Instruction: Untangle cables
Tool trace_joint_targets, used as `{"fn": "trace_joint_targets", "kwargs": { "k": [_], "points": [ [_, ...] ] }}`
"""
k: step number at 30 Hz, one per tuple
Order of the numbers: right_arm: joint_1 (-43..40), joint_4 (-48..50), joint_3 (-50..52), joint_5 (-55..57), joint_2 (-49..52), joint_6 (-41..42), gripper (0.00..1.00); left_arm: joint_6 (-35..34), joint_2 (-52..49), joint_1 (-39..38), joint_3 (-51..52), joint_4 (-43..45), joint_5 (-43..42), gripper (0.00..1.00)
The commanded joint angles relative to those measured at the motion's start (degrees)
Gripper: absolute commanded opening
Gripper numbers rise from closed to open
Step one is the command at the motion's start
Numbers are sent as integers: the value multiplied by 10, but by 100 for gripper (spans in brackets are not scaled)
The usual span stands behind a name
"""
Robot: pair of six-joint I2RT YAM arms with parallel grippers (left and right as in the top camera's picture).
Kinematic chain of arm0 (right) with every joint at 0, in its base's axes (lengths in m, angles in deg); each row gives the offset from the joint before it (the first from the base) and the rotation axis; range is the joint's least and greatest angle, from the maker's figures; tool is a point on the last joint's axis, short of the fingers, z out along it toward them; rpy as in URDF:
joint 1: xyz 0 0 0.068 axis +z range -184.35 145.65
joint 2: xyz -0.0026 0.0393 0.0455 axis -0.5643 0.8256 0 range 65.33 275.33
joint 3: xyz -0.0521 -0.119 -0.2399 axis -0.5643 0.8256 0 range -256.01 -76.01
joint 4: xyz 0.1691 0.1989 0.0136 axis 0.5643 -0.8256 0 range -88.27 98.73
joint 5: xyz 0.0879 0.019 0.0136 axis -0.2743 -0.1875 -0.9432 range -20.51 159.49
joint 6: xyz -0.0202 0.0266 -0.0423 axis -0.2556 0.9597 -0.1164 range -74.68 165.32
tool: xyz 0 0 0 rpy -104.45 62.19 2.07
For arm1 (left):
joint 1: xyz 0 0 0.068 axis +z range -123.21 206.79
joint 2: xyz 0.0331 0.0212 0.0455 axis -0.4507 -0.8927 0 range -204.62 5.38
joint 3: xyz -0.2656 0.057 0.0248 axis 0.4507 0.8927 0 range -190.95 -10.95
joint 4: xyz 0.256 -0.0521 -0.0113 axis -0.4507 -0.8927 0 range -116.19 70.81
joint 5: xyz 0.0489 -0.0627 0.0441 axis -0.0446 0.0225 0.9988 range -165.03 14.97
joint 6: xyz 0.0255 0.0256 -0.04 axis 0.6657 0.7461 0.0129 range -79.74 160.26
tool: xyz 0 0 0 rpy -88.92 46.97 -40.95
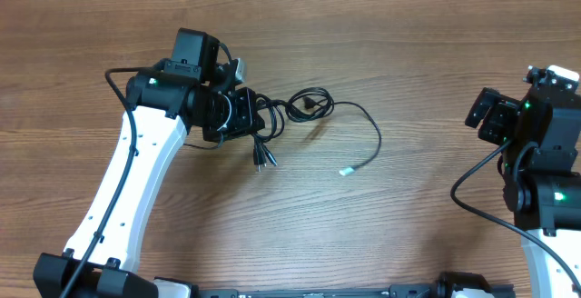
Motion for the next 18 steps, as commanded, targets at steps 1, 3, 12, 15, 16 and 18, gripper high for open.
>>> {"fn": "trace_joint_targets", "kwargs": {
  "k": [1,3,12,15,16,18],
  "points": [
    [-2,0,-7,-4,-2,8,100,-1,4,-3,-6,3,-9,4],
    [-2,-9,-7,-45,-2,8,100,24,4,-3,-6,10,-58,4],
    [-2,-66,-7,-488,-2,8,100,128,4,-14,-6,81,-247,4],
    [-2,-80,-7,-513,-2,24,100,124,4,-29,-6,120,-265,4],
    [-2,-83,-7,-513,-2,45,100,121,4,-36,-6,139,-273,4],
    [-2,-89,-7,-513,-2,119,100,120,4,-47,-6,178,-277,4]
  ]
}}
